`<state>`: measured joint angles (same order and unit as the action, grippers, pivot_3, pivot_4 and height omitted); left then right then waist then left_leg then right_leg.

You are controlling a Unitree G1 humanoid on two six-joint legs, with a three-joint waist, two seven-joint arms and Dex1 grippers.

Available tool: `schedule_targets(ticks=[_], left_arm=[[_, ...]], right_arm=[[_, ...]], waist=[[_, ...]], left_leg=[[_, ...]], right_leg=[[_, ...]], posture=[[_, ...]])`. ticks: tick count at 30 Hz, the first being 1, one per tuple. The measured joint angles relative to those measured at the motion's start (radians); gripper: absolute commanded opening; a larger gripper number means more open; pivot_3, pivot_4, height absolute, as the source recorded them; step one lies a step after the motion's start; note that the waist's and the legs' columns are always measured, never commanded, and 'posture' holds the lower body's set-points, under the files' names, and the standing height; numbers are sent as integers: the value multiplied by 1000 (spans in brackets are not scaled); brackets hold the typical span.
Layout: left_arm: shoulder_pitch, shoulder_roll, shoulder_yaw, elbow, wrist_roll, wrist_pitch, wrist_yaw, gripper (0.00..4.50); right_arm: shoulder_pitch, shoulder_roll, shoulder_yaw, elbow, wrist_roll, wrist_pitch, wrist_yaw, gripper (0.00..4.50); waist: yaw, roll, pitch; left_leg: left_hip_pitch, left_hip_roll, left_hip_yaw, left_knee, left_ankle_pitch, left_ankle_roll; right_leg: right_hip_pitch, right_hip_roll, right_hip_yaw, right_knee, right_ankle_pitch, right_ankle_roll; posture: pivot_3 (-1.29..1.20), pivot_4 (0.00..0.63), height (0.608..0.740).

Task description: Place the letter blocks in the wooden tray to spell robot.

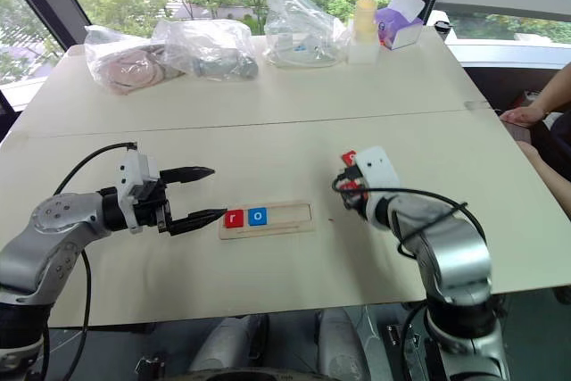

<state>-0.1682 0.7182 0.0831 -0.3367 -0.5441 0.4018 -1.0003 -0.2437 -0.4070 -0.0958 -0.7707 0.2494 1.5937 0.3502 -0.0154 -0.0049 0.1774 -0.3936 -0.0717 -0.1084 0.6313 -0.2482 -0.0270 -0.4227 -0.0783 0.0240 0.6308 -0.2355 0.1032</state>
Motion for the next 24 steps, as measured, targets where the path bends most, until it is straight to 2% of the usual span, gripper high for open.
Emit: schedule_targets(ticks=[3,7,18,24], left_arm=[[-13,-5,-18,7,3,0,-2,4500],[-44,-16,-38,29,12,-5,-14,4500],[-43,-33,-58,47,34,-36,-20,4500],[-19,-32,-56,38,34,-38,-8,4500]], right_arm=[[96,20,-41,-67,23,13,-26,1157],[139,76,-79,-96,38,14,-94,1157],[84,162,-99,-45,52,14,-221,1157],[67,153,-93,-27,95,14,-226,4079]], waist=[[-1,0,0],[1,0,0],[1,0,0],[1,0,0]], left_leg=[[0,0,1,0,0,0],[0,0,1,0,0,0],[0,0,1,0,0,0],[0,0,1,0,0,0]], right_leg=[[0,1,0,0,0,0],[0,1,0,0,0,0],[0,1,0,0,0,0],[0,0,0,-1,0,0]], posture=[[0,150,740],[0,150,740],[0,150,740],[0,150,740]])
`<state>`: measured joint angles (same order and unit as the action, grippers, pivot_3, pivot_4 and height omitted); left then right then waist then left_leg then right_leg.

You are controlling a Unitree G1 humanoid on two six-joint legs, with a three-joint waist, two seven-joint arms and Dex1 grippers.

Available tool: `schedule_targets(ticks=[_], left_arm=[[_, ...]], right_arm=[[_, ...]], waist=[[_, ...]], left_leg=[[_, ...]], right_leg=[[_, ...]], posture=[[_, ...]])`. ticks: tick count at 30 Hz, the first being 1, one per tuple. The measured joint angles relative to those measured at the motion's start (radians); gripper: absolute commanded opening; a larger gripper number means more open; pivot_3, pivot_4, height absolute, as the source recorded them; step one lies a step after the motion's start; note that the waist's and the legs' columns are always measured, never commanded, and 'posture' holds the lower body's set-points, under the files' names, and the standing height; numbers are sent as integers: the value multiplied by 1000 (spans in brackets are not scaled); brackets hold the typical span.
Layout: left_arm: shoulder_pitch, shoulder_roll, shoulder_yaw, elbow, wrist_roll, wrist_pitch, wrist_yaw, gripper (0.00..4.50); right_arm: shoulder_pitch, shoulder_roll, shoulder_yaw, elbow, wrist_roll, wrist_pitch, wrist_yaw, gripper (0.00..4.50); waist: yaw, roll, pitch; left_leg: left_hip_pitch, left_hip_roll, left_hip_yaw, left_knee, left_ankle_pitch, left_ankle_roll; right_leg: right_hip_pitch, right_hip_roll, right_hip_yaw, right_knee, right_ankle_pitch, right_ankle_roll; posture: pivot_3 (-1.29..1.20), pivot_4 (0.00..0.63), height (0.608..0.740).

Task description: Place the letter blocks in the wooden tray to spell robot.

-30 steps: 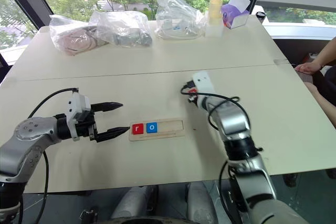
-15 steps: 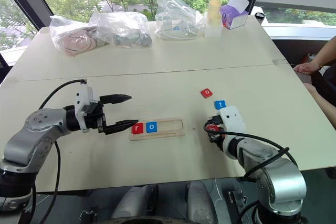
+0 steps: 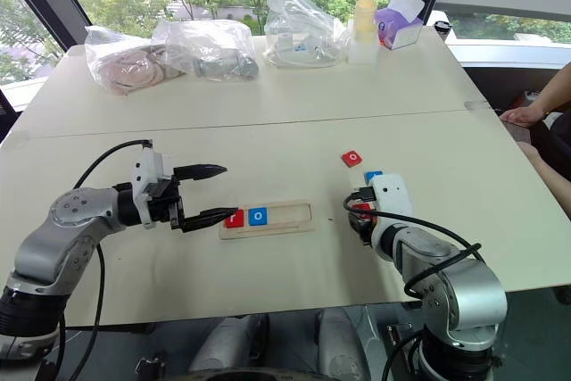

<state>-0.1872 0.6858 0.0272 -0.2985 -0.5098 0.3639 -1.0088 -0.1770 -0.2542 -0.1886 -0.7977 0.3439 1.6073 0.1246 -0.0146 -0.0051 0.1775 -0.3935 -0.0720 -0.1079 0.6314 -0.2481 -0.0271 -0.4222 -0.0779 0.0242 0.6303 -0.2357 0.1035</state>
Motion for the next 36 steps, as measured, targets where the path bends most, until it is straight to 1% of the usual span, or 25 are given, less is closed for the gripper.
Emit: schedule_targets(ticks=[1,3,5,6,7,8,10,13,14,18,23,27,30,34,35,36], left_arm=[[7,0,1,-4,0,-1,6,4500],[19,0,2,-5,0,-1,10,4500],[19,0,3,-5,0,-4,11,4500],[19,0,3,-5,0,-7,11,4500],[19,0,4,-5,1,-12,10,4500],[21,0,5,-3,1,-19,10,4500],[21,0,5,1,2,-27,8,4500],[21,1,5,3,1,-32,0,4500],[21,2,5,3,-1,-31,-9,4500],[29,17,7,1,-9,-24,-35,4500],[37,36,8,-1,-12,-20,-52,4500],[38,37,9,-1,-12,-22,-53,4500],[38,37,9,-1,-11,-26,-53,4500],[38,36,9,0,-4,-31,-53,4500],[38,36,9,0,-2,-33,-52,4500],[38,36,9,1,-2,-37,-52,4500]], right_arm=[[-8,-31,12,3,23,0,18,4476],[-38,-118,27,7,73,0,72,4476],[-93,-305,67,14,137,-35,202,4476],[-112,-396,77,23,155,-81,276,4476],[-130,-531,100,50,168,-184,388,4476],[-137,-600,107,77,170,-264,462,4476],[-136,-684,139,173,145,-471,608,4476],[-120,-744,226,361,75,-797,819,4476],[-121,-754,263,454,42,-909,898,4476],[-151,-756,350,668,-39,-1146,1077,4476],[-225,-726,419,885,-145,-1330,1161,4476],[-254,-694,420,959,-176,-1398,1190,4476],[-258,-682,417,977,-190,-1419,1189,3748],[-262,-665,410,985,-204,-1424,1183,1773],[-262,-662,408,981,-202,-1415,1183,1222],[-261,-659,407,974,-201,-1406,1183,1120]], waist=[[0,0,0],[0,0,0],[0,2,2],[0,2,2],[1,1,2],[1,0,2],[1,-3,3],[0,-3,3],[0,-3,3],[0,-2,3],[1,-2,4],[1,-2,4],[1,-2,4],[3,-2,4],[3,-2,4],[3,-2,3]], left_leg=[[0,0,0,0,0,0],[0,0,0,0,0,0],[0,0,1,1,0,0],[0,0,0,1,0,0],[0,0,0,1,0,1],[1,0,0,0,0,1],[2,0,0,0,-1,2],[2,0,0,0,-1,3],[2,0,0,1,-2,3],[2,0,0,1,-2,3],[2,0,-1,1,-2,3],[2,0,-1,1,-2,3],[2,0,-1,1,-2,3],[3,0,-1,1,-2,3],[3,0,-1,1,-2,3],[3,0,-1,1,-2,3]], right_leg=[[0,0,0,0,0,0],[1,0,0,0,0,0],[1,-1,-1,-1,-2,-2],[2,-1,-1,-1,-3,-1],[3,-1,-2,-2,-4,1],[4,-1,-3,-3,-5,2],[8,0,-6,-5,-5,3],[9,-1,-5,-8,-3,3],[10,-1,-5,-10,-3,3],[10,-2,-4,-10,-3,3],[10,-2,-4,-10,-3,2],[10,-3,-4,-10,-3,2],[10,-3,-4,-10,-3,2],[10,-3,-4,-10,-3,1],[10,-3,-4,-10,-3,1],[10,-3,-4,-10,-3,1]], posture=[[0,150,740],[0,150,740],[0,150,740],[0,150,740],[0,150,740],[0,150,740],[0,150,740],[0,150,740],[0,150,740],[0,150,740],[0,150,740],[0,150,740],[0,150,740],[0,150,740],[0,150,740],[0,150,740]])
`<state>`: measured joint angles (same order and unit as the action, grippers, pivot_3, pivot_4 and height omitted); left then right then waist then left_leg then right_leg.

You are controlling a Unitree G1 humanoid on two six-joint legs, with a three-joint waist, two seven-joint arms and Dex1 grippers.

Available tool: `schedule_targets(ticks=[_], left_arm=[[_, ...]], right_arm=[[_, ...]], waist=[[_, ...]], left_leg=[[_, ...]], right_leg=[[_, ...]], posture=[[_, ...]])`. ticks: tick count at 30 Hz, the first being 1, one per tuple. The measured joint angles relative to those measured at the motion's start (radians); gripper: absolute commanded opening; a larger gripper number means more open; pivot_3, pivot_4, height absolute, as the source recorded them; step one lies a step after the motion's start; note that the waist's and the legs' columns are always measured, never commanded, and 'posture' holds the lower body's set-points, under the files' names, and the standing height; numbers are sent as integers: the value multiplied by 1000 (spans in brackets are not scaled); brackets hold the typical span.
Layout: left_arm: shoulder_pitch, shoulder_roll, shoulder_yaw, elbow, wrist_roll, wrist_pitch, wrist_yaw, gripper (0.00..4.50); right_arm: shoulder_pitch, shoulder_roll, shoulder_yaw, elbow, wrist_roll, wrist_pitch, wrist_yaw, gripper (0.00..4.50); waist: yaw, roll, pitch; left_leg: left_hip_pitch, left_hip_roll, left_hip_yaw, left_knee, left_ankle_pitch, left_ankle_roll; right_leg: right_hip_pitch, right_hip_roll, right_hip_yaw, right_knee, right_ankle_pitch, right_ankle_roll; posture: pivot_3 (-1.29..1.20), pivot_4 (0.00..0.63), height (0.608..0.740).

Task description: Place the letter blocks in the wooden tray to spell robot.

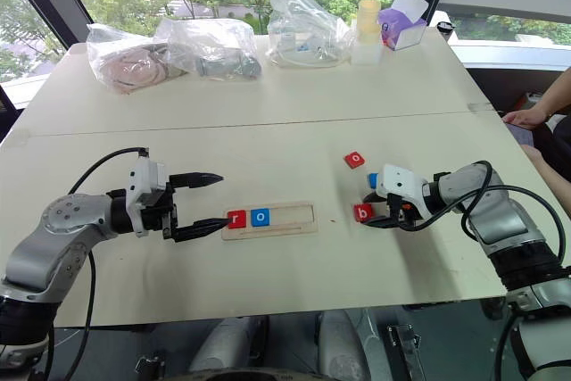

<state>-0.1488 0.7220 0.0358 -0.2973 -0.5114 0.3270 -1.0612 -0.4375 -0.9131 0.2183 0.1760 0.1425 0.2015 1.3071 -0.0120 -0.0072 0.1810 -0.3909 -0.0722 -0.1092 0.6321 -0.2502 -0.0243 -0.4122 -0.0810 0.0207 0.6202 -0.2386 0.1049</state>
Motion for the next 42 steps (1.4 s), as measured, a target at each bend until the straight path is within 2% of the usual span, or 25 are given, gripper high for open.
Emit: schedule_targets(ticks=[6,10,15,23,30,42], left_arm=[[47,10,1,-1,0,-5,-17,4500],[57,20,3,-3,-1,-6,-26,4500],[57,25,6,-6,0,-9,-28,4500],[72,30,19,-24,0,-9,-20,4500],[84,33,25,-39,0,-8,-11,4500],[94,34,27,-60,-1,-3,7,4500]], right_arm=[[31,54,-11,-124,23,65,-39,1124],[-17,116,-20,-246,58,164,-95,1124],[-65,248,52,-381,59,308,-184,1124],[-51,280,159,-394,14,338,-235,1124],[-60,307,201,-378,-9,323,-236,1124],[-82,322,214,-317,-42,291,-226,1124]], waist=[[-3,2,1],[1,2,1],[1,1,1],[0,1,1],[-1,1,1],[-2,1,1]], left_leg=[[0,0,0,0,0,0],[0,0,0,0,0,0],[-1,0,-1,-1,0,0],[-1,0,-1,-1,0,0],[-1,0,-1,-1,0,0],[-1,0,-1,-1,0,0]], right_leg=[[-1,0,1,1,0,0],[-1,0,1,1,0,0],[-2,0,0,1,0,0],[-2,0,0,1,0,0],[-3,0,0,2,0,0],[-3,0,0,3,1,0]], posture=[[0,150,740],[0,150,740],[0,150,740],[0,150,740],[0,150,740],[0,150,740]])
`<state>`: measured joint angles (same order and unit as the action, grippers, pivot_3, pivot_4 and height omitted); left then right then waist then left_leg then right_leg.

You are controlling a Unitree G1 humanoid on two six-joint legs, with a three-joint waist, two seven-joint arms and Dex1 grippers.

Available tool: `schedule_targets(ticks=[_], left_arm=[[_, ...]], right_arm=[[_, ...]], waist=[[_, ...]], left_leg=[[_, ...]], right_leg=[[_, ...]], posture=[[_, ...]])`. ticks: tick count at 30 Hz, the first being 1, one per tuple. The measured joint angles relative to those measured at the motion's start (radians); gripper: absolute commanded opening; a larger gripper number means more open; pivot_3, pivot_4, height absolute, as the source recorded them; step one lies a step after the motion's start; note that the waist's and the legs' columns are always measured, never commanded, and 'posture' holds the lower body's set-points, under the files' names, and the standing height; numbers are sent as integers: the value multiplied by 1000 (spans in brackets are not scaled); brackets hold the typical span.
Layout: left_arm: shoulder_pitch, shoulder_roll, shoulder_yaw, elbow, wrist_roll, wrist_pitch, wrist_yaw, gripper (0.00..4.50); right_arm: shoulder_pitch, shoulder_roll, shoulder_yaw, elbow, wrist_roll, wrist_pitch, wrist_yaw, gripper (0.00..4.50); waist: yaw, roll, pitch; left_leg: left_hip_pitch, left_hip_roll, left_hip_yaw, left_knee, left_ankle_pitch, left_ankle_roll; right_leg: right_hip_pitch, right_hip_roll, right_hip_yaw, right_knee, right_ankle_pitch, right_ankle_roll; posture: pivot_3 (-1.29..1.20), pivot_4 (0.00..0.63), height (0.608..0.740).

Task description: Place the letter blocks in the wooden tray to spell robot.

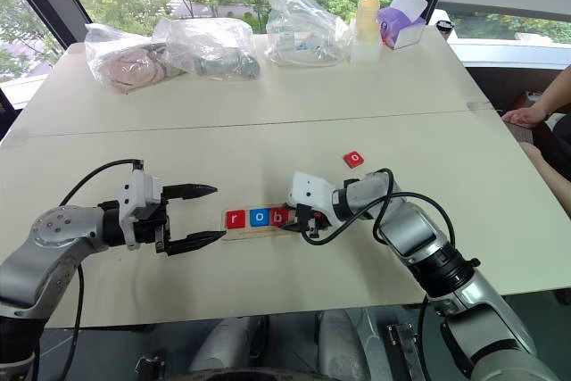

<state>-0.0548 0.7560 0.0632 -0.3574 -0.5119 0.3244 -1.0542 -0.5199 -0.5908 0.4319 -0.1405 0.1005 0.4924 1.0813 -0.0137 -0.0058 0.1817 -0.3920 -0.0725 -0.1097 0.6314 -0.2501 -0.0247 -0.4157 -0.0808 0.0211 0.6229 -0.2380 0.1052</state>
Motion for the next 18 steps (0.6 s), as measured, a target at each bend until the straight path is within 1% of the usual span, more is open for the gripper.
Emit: schedule_targets(ticks=[18], left_arm=[[3,0,0,-10,-1,13,32,4500]], right_arm=[[-36,23,16,43,-29,-20,24,1124]], waist=[[0,0,0]], left_leg=[[0,0,0,0,0,0]], right_leg=[[-1,1,0,2,0,0]], posture=[[0,150,740]])
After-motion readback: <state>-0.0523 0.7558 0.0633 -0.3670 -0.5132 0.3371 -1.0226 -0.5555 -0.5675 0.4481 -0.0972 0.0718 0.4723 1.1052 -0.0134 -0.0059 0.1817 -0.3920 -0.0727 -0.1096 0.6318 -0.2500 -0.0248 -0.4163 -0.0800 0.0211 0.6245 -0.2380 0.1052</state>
